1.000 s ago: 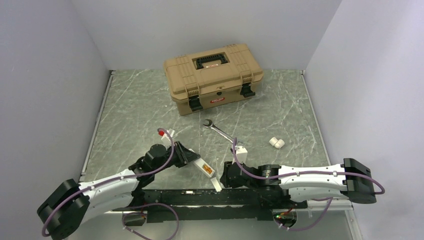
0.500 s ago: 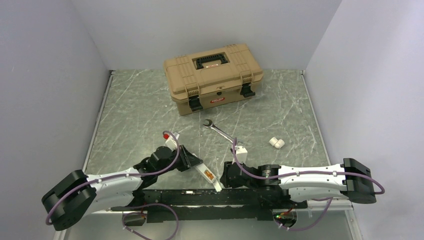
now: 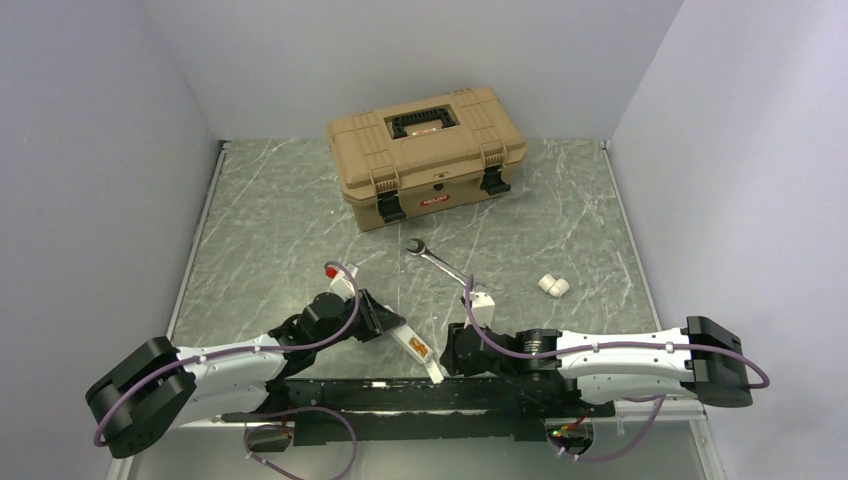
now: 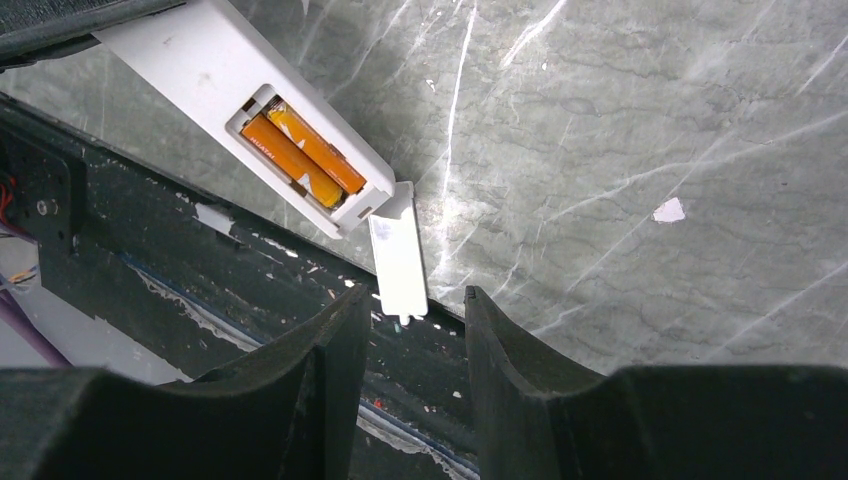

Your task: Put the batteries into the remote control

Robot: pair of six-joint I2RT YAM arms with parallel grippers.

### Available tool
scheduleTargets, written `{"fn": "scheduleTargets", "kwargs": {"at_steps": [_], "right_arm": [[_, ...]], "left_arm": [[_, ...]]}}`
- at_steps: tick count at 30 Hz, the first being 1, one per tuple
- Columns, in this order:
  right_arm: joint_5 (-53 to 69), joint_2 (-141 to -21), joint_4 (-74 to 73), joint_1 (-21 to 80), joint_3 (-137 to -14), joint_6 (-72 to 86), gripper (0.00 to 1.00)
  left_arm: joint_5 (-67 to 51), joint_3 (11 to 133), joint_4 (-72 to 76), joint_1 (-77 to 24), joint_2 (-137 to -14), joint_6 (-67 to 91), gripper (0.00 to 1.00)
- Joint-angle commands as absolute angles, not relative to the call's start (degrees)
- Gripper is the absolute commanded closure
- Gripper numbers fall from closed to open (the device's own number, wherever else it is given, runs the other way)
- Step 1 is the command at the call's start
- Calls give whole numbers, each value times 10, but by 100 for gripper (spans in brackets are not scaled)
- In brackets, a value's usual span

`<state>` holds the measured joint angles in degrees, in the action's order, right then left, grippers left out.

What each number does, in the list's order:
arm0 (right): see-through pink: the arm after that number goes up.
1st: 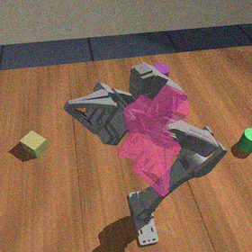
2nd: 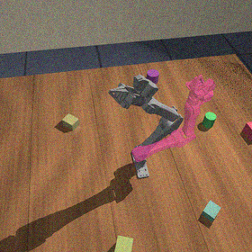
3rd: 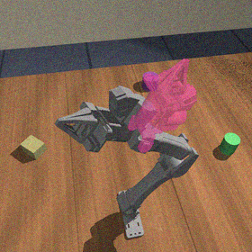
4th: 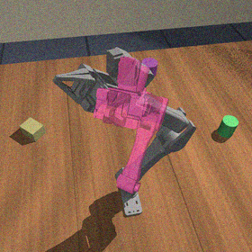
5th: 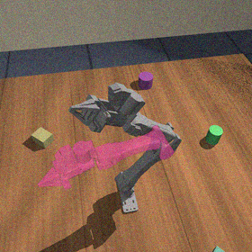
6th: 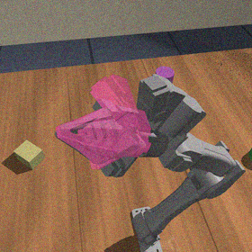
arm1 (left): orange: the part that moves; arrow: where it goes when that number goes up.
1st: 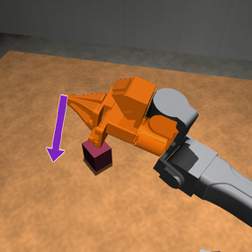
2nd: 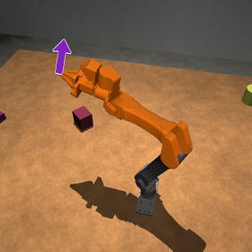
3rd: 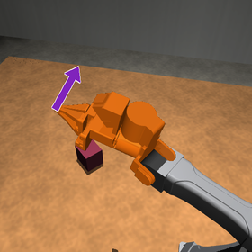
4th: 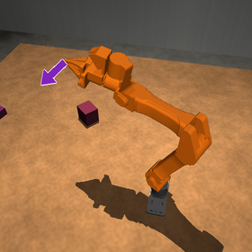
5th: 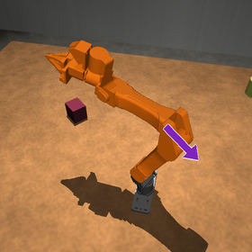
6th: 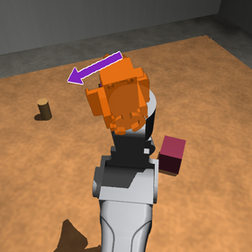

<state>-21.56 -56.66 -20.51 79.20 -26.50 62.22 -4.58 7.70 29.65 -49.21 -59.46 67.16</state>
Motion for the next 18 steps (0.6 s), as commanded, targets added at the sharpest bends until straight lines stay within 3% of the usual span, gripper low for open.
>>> {"fn": "scheduleTargets", "kwargs": {"at_steps": [1, 18], "right_arm": [[-227, -559, -209, 791, -263, 633, 58], [-167, -580, -120, 792, -235, 651, 52]], "left_arm": [[-33, 78, 322, -495, -588, 672, 100], [-35, 62, 359, -496, -621, 677, 100]]}}
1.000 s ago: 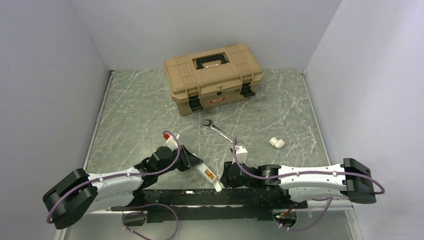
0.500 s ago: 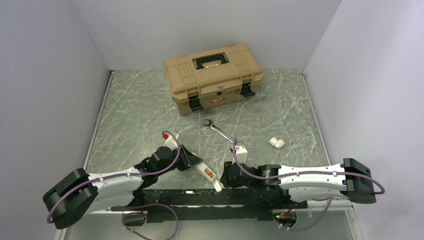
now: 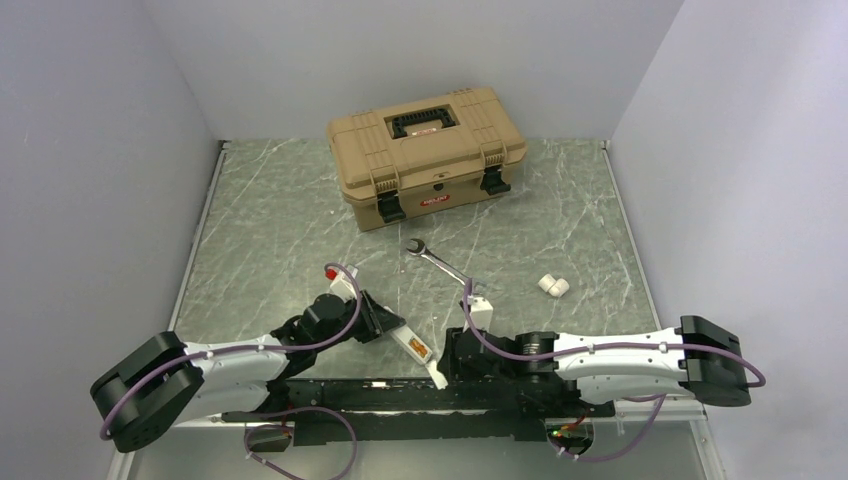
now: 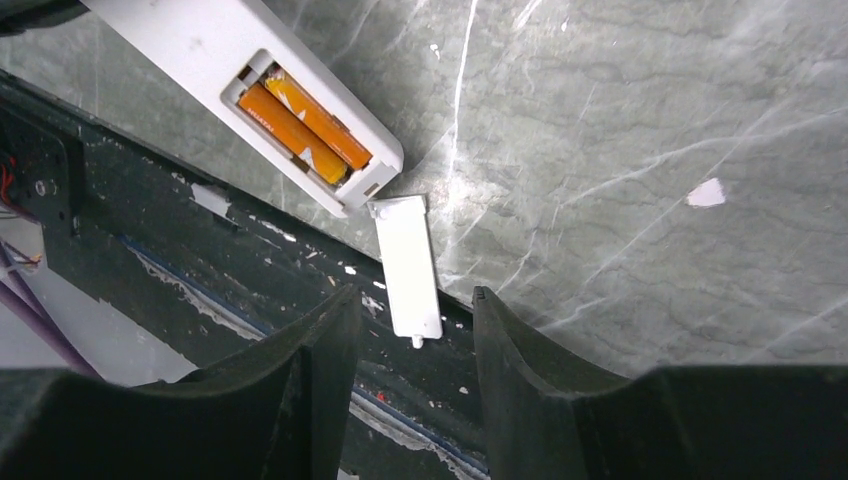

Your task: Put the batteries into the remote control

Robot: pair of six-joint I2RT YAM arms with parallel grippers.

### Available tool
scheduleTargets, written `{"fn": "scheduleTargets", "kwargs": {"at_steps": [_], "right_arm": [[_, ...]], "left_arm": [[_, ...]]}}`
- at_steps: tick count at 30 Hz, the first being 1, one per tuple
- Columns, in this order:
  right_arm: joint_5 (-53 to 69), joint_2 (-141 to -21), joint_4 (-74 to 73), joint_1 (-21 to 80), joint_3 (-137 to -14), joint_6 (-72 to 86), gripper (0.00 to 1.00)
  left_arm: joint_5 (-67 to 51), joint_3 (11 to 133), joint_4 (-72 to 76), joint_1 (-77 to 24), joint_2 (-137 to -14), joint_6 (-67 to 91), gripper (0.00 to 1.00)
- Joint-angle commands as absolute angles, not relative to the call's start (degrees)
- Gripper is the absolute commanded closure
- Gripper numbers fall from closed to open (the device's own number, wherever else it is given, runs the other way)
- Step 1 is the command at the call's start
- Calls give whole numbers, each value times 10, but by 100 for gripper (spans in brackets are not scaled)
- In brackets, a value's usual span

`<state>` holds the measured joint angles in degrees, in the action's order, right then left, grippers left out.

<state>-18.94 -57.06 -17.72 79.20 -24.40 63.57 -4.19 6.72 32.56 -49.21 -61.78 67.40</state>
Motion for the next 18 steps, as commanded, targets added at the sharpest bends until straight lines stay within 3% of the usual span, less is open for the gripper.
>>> {"fn": "scheduleTargets", "kwargs": {"at_steps": [1, 18], "right_arm": [[-164, -584, -112, 792, -232, 652, 52], [-145, -583, -149, 825, -222, 716, 46]], "left_arm": [[-36, 62, 357, -495, -619, 678, 100], [-36, 70, 317, -496, -580, 660, 100]]}}
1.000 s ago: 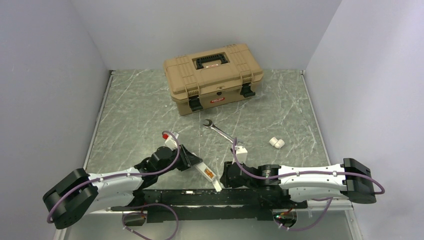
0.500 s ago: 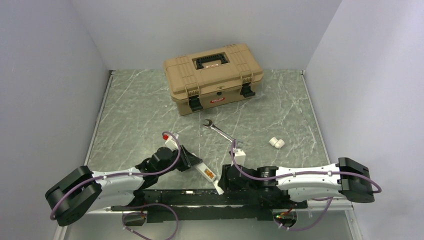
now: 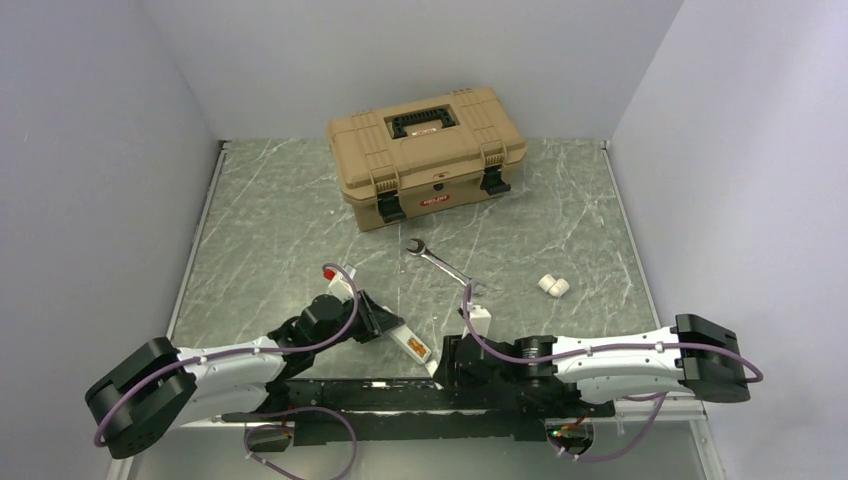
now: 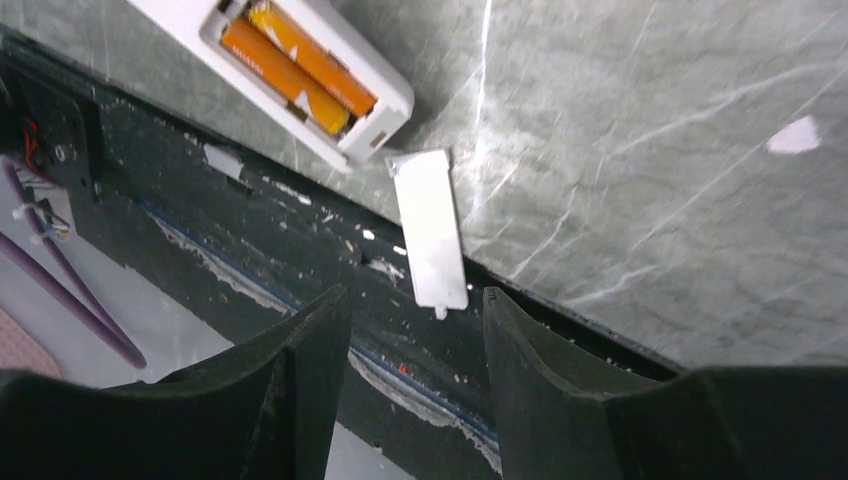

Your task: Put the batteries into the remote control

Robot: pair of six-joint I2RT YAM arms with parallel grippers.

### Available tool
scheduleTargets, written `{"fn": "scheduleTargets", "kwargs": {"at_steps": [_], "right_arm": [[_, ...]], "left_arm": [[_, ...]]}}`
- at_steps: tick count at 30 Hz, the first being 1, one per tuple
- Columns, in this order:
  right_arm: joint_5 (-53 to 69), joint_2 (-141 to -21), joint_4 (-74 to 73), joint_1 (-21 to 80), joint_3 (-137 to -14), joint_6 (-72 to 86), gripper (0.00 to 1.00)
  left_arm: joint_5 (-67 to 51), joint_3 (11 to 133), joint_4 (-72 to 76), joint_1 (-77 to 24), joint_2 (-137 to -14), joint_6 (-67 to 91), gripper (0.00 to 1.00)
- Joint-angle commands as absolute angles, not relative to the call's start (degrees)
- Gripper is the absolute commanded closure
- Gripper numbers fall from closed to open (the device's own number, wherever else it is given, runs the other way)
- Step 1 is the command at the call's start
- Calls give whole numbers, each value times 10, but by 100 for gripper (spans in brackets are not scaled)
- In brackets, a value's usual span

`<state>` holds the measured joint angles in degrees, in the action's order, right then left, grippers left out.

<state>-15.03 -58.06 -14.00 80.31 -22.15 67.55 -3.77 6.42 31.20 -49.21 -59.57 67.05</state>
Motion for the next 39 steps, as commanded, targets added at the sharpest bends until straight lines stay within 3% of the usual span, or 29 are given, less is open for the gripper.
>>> {"fn": "scheduleTargets", "kwargs": {"at_steps": [1, 25, 33, 39], "right_arm": [[-145, -587, -150, 829, -223, 722, 46], [-172, -716, -180, 838, -274, 715, 47], [-171, -728, -203, 841, -272, 720, 51], [-166, -787, -231, 848, -310, 705, 60]], "left_arm": [[-35, 72, 314, -496, -579, 659, 100], [-40, 60, 308, -495, -552, 651, 100], [-39, 54, 313, -495, -549, 653, 100], [-39, 56, 309, -495, -548, 653, 100]]}}
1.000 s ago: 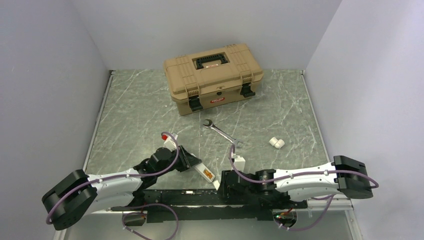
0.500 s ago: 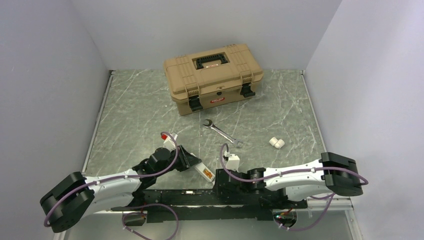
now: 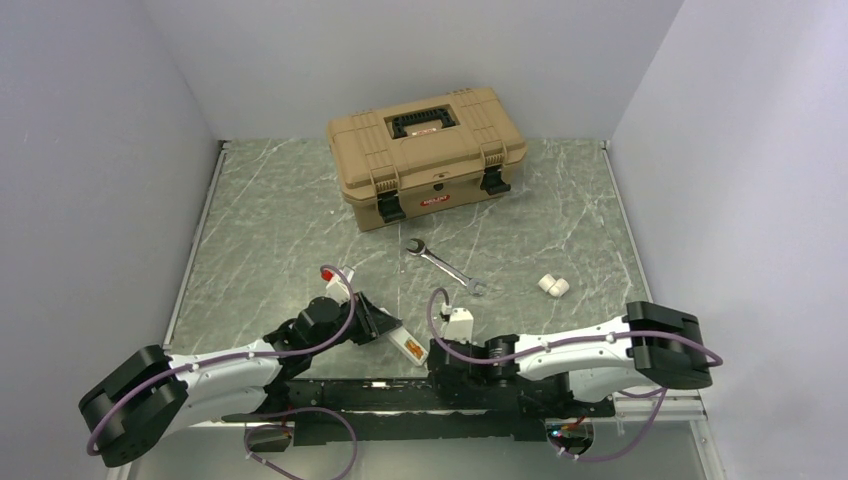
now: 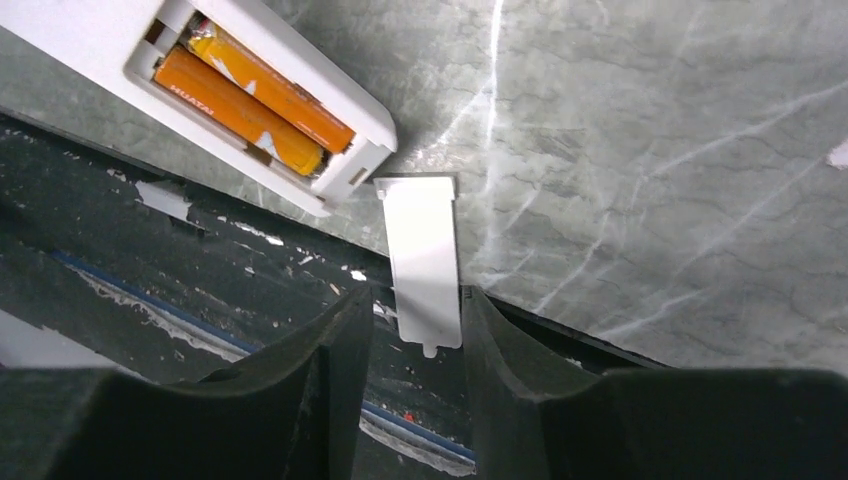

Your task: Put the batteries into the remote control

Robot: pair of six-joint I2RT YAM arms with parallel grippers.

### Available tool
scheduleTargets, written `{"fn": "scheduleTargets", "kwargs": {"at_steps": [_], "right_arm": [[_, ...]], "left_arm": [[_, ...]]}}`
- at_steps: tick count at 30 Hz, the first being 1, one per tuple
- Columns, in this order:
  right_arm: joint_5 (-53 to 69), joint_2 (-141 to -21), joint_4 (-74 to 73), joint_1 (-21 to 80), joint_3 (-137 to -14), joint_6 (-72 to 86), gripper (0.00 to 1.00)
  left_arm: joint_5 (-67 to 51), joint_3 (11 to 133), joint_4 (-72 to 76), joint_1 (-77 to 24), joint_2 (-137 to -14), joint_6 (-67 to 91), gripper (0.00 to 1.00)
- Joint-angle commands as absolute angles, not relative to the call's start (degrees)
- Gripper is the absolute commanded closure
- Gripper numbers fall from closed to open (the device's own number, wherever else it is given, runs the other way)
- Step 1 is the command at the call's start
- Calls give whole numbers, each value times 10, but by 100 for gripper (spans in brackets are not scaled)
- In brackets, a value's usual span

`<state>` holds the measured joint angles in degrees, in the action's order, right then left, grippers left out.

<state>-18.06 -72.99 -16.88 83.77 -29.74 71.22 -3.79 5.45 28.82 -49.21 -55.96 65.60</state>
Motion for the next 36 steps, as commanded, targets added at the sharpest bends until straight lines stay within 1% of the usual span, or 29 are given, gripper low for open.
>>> {"fn": "scheduleTargets", "kwargs": {"at_steps": [1, 5, 10, 15, 17, 27, 36], "right_arm": [[-167, -801, -240, 852, -319, 703, 61], [-173, -854, -269, 867, -353, 702, 70], [-176, -891, -284, 876, -375, 701, 80], [-182, -902, -293, 880, -383, 702, 95], [-191, -895, -300, 882, -388, 701, 100], [-274, -816, -371, 886, -442, 670, 100], [-291, -779, -414, 887, -447, 671, 100]], "left_arm": [[-39, 55, 310, -495, -548, 653, 100], [-39, 51, 310, -495, -544, 654, 100], [-37, 48, 302, -496, -533, 656, 100], [-33, 47, 293, -496, -525, 654, 100], [-32, 45, 293, -495, -522, 654, 100], [-22, 49, 259, -495, -492, 648, 100], [-11, 54, 217, -495, -460, 642, 100]]}}
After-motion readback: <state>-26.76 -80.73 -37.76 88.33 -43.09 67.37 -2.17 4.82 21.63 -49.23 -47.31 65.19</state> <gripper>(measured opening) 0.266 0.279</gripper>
